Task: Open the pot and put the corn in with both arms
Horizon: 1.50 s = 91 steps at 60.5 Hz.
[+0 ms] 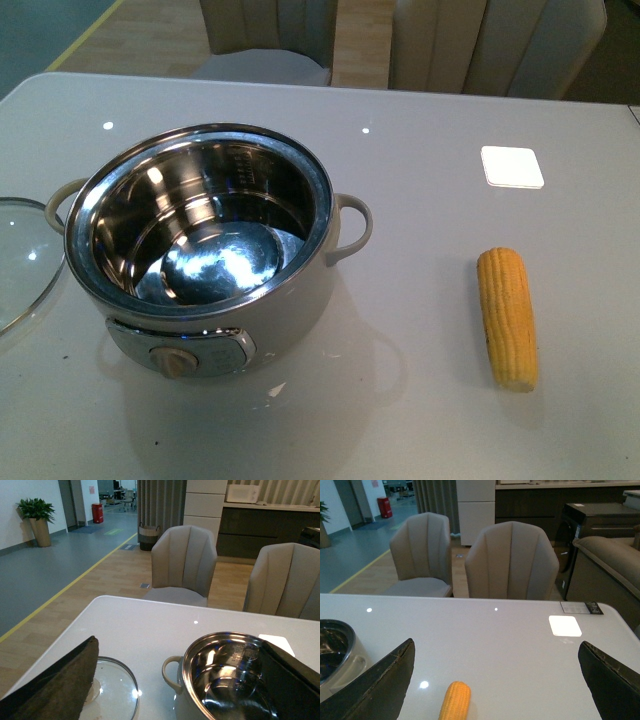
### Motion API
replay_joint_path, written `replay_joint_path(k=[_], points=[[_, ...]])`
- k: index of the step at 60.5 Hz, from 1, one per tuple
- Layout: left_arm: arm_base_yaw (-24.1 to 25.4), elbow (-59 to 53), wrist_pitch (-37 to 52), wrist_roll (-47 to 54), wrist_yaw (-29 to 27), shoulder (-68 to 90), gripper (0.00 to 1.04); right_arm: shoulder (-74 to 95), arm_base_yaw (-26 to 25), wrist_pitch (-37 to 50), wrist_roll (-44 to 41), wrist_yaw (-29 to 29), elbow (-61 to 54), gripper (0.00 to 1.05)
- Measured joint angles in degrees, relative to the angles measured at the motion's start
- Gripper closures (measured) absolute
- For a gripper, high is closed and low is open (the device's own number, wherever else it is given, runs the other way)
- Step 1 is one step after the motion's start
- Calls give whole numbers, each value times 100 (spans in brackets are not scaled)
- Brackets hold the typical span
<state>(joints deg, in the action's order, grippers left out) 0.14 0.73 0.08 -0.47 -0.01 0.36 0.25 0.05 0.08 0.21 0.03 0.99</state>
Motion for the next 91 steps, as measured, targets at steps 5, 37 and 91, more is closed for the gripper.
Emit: replay_joint_path(k=[5, 37, 91], points=[[0, -2, 0, 0, 0, 0, 7, 2, 0, 0, 0, 0, 0, 9], [0, -2, -9, 2, 0, -7, 7, 4852, 999, -118, 2404, 1696, 1012, 9], [0, 0, -9, 2, 0, -7, 7, 11527, 1224, 2562, 1023, 680, 3528, 9]])
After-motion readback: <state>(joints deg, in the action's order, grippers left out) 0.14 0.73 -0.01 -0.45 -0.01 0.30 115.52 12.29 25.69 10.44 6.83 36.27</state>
